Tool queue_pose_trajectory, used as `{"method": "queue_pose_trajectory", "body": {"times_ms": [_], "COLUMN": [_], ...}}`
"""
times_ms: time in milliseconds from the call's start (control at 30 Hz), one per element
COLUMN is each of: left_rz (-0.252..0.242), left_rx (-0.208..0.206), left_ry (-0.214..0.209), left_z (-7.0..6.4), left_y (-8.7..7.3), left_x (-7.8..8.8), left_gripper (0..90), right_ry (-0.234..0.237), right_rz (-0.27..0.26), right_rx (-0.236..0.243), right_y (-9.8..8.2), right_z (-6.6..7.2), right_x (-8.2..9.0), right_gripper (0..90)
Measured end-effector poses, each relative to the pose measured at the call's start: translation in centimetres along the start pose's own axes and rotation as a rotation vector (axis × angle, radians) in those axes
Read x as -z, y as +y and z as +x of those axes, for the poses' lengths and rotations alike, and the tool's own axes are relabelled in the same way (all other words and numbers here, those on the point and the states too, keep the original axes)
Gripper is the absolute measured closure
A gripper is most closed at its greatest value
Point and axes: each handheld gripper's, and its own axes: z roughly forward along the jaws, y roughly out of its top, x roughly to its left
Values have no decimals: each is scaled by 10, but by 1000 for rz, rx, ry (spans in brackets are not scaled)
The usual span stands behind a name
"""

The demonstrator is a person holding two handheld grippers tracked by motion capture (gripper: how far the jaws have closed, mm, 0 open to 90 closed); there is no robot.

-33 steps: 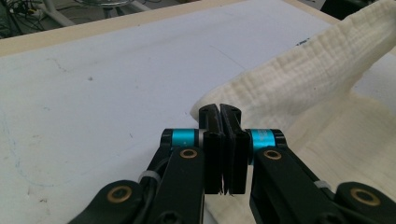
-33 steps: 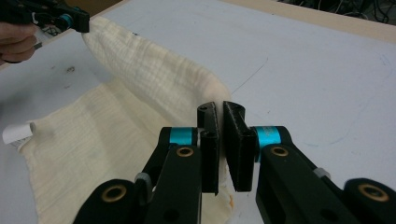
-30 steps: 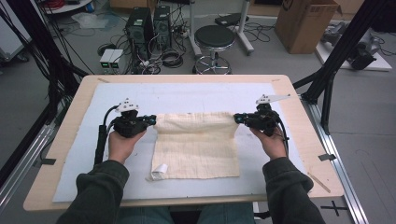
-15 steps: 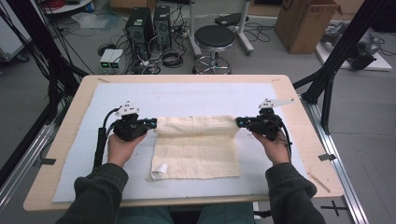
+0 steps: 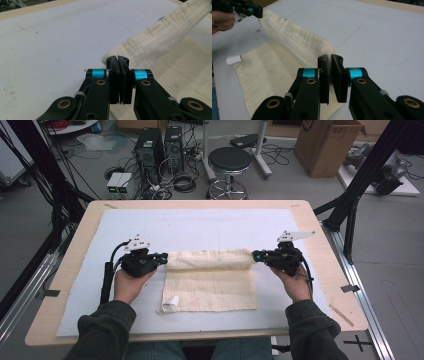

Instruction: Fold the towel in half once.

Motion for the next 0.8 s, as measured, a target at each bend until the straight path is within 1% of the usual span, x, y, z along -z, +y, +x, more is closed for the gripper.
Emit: {"method": "queue_pose_trajectory", "body": {"times_ms": [67,133,200,233,400,567,633,667,700,733,800], "left_rz": [9,4,10,16,30,37,46,43,48,56,58], "left_rx": [-8,-3,-4,-8,-24,-32,-42,-36,-41,-56,-68], "left_ry": [0,0,-1,-1,-4,-13,-19,-22,-25,-24,-28], "left_z": [-2,-3,-4,-5,-9,-13,-15,-16,-17,-19,-22], "left_y": [-3,-5,-9,-11,-20,-27,-30,-32,-33,-34,-35], "left_x": [0,0,1,1,3,5,7,7,7,8,8], "left_gripper": [876,875,875,875,875,875,875,875,875,875,875], "right_ry": [1,3,4,5,11,11,15,16,16,16,15], "right_rz": [2,11,16,16,30,40,45,44,51,49,50], "right_rx": [2,1,-5,3,3,13,13,15,11,17,17], "right_y": [-1,-5,-7,-8,-16,-21,-23,-25,-26,-27,-30], "right_z": [1,3,4,4,7,12,14,15,16,16,18], "right_x": [-1,-2,-3,-3,-5,-5,-4,-5,-4,-4,-4], "right_gripper": [848,849,849,849,849,849,848,849,848,849,849]}}
